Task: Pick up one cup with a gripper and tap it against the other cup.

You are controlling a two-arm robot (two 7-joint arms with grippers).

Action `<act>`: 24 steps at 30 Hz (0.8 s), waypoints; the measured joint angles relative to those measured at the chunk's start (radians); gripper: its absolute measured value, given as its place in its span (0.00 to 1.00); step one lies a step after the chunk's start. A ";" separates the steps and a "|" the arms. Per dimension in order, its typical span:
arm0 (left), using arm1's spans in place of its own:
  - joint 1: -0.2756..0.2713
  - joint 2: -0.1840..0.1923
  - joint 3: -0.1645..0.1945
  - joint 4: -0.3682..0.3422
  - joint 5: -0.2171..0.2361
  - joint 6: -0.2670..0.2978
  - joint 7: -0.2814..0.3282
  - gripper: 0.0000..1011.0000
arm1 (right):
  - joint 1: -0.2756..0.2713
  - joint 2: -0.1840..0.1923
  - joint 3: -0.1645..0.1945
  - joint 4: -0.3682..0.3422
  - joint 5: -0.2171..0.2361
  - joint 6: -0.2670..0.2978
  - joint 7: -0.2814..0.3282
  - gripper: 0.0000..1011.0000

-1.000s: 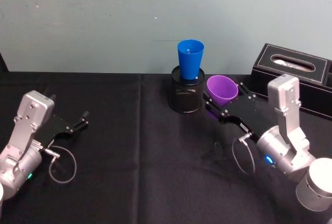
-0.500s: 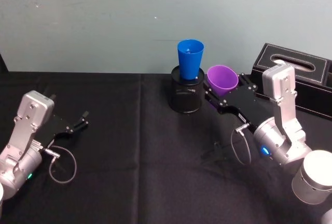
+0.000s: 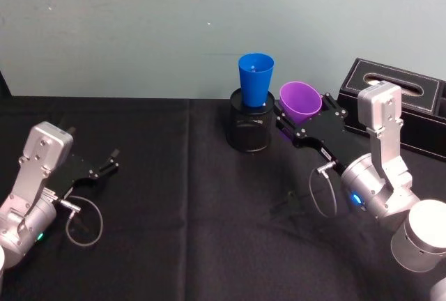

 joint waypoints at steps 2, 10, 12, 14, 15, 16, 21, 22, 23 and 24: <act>0.000 0.000 0.000 0.000 0.000 0.000 0.000 1.00 | 0.000 -0.001 0.002 0.002 0.005 -0.003 0.003 0.73; 0.000 0.000 0.000 0.000 0.000 0.000 0.000 1.00 | 0.000 -0.003 0.003 0.007 0.014 -0.009 0.016 0.73; 0.000 0.000 0.000 0.000 0.000 0.000 0.000 1.00 | 0.000 -0.003 0.003 0.007 0.014 -0.009 0.016 0.73; 0.000 0.000 0.000 0.000 0.000 0.000 0.000 1.00 | 0.000 -0.003 0.003 0.007 0.014 -0.009 0.016 0.73; 0.000 0.000 0.000 0.000 0.000 0.000 0.000 1.00 | 0.000 -0.003 0.003 0.007 0.014 -0.009 0.016 0.73; 0.000 0.000 0.000 0.000 0.000 0.000 0.000 1.00 | 0.000 -0.003 0.002 0.007 0.014 -0.009 0.016 0.73; 0.000 0.000 0.000 0.000 0.000 0.000 0.000 1.00 | 0.000 -0.003 0.002 0.007 0.014 -0.009 0.015 0.73; 0.000 0.000 0.000 0.000 0.000 0.000 0.000 1.00 | 0.000 -0.003 0.002 0.007 0.014 -0.009 0.014 0.73; 0.000 0.000 0.000 0.000 0.000 0.000 0.000 1.00 | 0.000 -0.003 0.002 0.007 0.013 -0.009 0.014 0.73; 0.000 0.000 0.000 0.000 0.000 0.000 0.000 1.00 | 0.000 -0.003 0.002 0.007 0.013 -0.009 0.014 0.73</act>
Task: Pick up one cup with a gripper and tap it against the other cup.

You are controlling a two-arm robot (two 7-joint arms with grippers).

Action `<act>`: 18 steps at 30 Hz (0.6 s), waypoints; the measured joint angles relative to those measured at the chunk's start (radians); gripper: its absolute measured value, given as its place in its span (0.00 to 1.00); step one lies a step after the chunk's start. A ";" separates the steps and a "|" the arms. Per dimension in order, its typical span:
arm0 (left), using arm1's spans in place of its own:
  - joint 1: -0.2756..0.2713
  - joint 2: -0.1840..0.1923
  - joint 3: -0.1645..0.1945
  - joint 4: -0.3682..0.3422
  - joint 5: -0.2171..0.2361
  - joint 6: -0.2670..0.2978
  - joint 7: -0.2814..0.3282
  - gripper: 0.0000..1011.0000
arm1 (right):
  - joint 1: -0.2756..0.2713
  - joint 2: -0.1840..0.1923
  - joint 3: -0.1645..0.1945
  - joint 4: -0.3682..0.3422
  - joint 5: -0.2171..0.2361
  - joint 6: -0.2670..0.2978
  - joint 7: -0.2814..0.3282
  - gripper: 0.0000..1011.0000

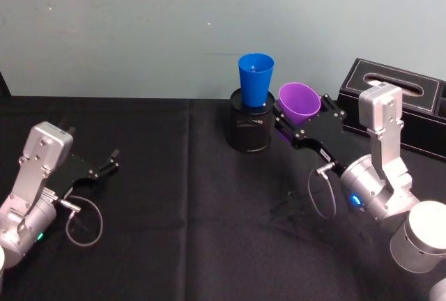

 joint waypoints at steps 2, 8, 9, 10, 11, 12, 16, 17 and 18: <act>0.000 0.000 0.000 0.000 0.000 0.000 0.000 1.00 | 0.000 0.000 0.000 0.000 0.000 0.000 0.000 0.73; 0.000 0.000 0.000 0.000 0.000 0.000 0.000 1.00 | 0.000 0.000 0.000 0.000 -0.001 0.001 -0.001 0.73; 0.000 0.000 0.000 0.000 0.000 0.000 0.000 1.00 | 0.000 0.000 0.000 -0.001 -0.001 0.001 -0.001 0.73; 0.000 0.000 0.000 0.000 0.000 0.000 0.000 1.00 | 0.000 0.000 0.000 -0.001 -0.001 0.001 -0.001 0.73; 0.000 0.000 0.000 0.000 0.000 0.000 0.000 1.00 | 0.000 0.000 0.000 -0.001 -0.001 0.001 -0.001 0.73; 0.000 0.000 0.000 0.000 0.000 0.000 0.000 1.00 | 0.000 0.000 0.000 -0.001 -0.001 0.001 -0.001 0.73; 0.000 0.000 0.000 0.000 0.000 0.000 0.000 1.00 | 0.000 0.000 0.000 -0.001 -0.001 0.001 -0.001 0.73; 0.000 0.000 0.000 0.000 0.000 0.000 0.000 1.00 | 0.000 0.000 0.000 -0.001 -0.001 0.001 -0.001 0.73; 0.000 0.000 0.000 0.000 0.000 0.000 0.000 1.00 | 0.000 0.000 0.000 -0.001 -0.001 0.001 -0.001 0.73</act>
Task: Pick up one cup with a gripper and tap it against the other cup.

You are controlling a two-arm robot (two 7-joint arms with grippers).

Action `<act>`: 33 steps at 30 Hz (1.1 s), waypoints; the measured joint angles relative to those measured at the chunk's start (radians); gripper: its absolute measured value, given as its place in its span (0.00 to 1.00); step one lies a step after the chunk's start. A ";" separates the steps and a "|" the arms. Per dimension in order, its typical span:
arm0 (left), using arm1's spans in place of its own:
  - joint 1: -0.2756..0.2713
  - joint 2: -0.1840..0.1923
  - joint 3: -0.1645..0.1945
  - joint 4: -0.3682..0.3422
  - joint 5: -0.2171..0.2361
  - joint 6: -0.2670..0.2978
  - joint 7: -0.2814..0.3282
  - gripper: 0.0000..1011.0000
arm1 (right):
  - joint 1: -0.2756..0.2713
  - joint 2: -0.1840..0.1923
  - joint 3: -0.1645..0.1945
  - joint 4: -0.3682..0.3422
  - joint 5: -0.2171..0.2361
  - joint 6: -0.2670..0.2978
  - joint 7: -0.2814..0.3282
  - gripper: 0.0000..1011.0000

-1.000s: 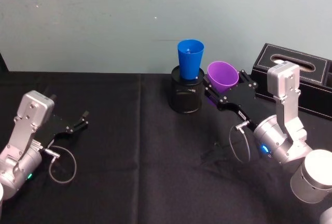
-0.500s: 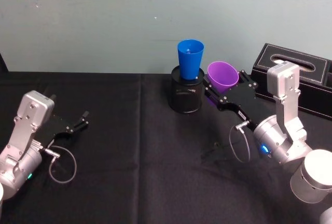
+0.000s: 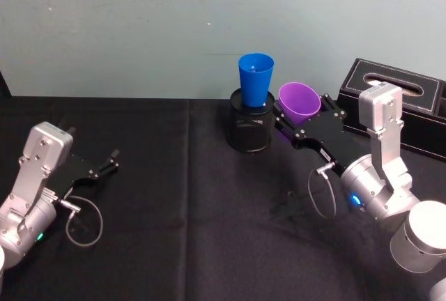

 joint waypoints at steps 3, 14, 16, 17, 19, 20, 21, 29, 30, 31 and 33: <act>0.000 0.000 0.000 0.000 0.000 0.000 0.000 1.00 | 0.000 0.000 0.000 0.000 0.000 0.000 0.000 0.73; 0.000 0.000 0.000 0.000 0.000 0.000 0.000 1.00 | 0.000 0.000 0.000 0.000 0.000 0.000 -0.001 0.73; 0.000 0.000 0.000 0.000 0.000 0.000 0.000 1.00 | 0.000 0.000 0.000 0.000 0.000 0.000 -0.001 0.73; 0.000 0.000 0.000 0.000 0.000 0.000 0.000 1.00 | 0.000 -0.001 0.001 0.000 0.000 -0.001 -0.002 0.73; 0.000 0.000 0.000 0.000 0.000 0.000 0.000 1.00 | 0.000 -0.010 0.003 0.002 0.003 -0.009 -0.007 0.73; 0.000 0.000 0.000 0.000 0.000 0.000 0.000 1.00 | 0.001 -0.012 0.003 0.005 0.005 -0.011 -0.007 0.73; 0.000 0.000 0.000 0.000 0.000 0.000 0.000 1.00 | 0.003 -0.017 0.004 0.011 0.009 -0.015 -0.007 0.73; 0.000 0.000 0.000 0.000 0.000 0.000 0.000 1.00 | 0.043 -0.040 0.008 0.069 0.025 -0.030 -0.006 0.73; 0.000 0.000 0.000 0.000 0.000 0.000 0.000 1.00 | 0.049 -0.043 0.008 0.076 0.026 -0.033 -0.006 0.73; 0.000 0.000 0.000 0.000 0.000 0.000 0.000 1.00 | 0.060 -0.048 0.010 0.090 0.030 -0.036 -0.005 0.73; 0.000 0.000 0.000 0.000 0.000 0.000 0.000 1.00 | 0.070 -0.054 0.010 0.102 0.035 -0.038 -0.002 0.73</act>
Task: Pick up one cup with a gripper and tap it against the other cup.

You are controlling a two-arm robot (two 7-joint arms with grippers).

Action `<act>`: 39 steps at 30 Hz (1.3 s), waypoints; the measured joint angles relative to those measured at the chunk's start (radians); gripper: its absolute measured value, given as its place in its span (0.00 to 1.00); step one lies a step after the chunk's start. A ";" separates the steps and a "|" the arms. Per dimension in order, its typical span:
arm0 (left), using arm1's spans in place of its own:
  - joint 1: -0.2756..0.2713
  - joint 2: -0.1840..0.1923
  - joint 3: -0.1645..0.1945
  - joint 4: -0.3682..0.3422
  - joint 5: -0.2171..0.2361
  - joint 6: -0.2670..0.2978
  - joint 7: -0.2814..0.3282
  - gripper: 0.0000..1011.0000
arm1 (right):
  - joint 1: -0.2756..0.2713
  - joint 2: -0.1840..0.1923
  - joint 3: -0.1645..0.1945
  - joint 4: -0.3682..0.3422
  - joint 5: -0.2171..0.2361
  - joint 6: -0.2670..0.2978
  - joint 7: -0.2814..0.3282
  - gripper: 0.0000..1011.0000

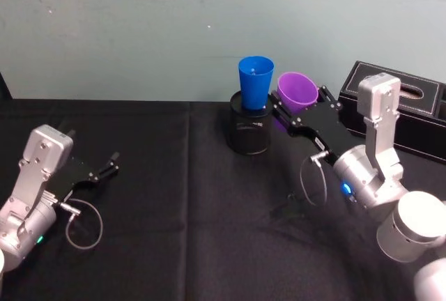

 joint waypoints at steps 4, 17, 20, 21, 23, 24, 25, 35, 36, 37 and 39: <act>0.000 0.000 0.000 0.000 0.000 0.000 0.000 1.00 | 0.029 -0.014 0.000 0.035 0.012 -0.003 0.008 0.73; 0.000 0.000 0.000 0.000 0.000 0.000 0.000 1.00 | 0.107 -0.043 -0.005 0.133 0.043 -0.007 0.031 0.73; 0.000 0.000 0.000 0.000 0.000 0.000 0.000 1.00 | 0.119 -0.046 -0.008 0.151 0.043 -0.013 0.032 0.73; 0.000 0.000 0.000 0.000 0.000 0.000 0.000 1.00 | 0.124 -0.048 -0.009 0.158 0.042 -0.016 0.032 0.73; 0.000 0.000 0.000 0.000 0.000 0.000 0.000 1.00 | 0.129 -0.049 -0.010 0.164 0.042 -0.018 0.032 0.73; 0.000 0.000 0.000 0.000 0.000 0.000 0.000 1.00 | 0.134 -0.051 -0.012 0.171 0.041 -0.021 0.033 0.73; 0.000 0.000 0.000 0.000 0.000 0.000 0.000 1.00 | 0.136 -0.051 -0.012 0.174 0.041 -0.023 0.033 0.73; 0.000 0.000 0.000 0.000 0.000 0.000 0.000 1.00 | 0.166 -0.062 -0.019 0.223 0.037 -0.043 0.045 0.73; 0.000 0.000 0.000 0.000 0.000 0.000 0.000 1.00 | 0.169 -0.062 -0.019 0.227 0.037 -0.045 0.045 0.73; 0.000 0.000 0.000 0.000 0.000 0.000 0.000 1.00 | 0.173 -0.064 -0.020 0.234 0.037 -0.049 0.046 0.73; 0.000 0.000 0.000 0.000 0.000 0.000 0.000 1.00 | 0.177 -0.065 -0.020 0.241 0.037 -0.053 0.048 0.73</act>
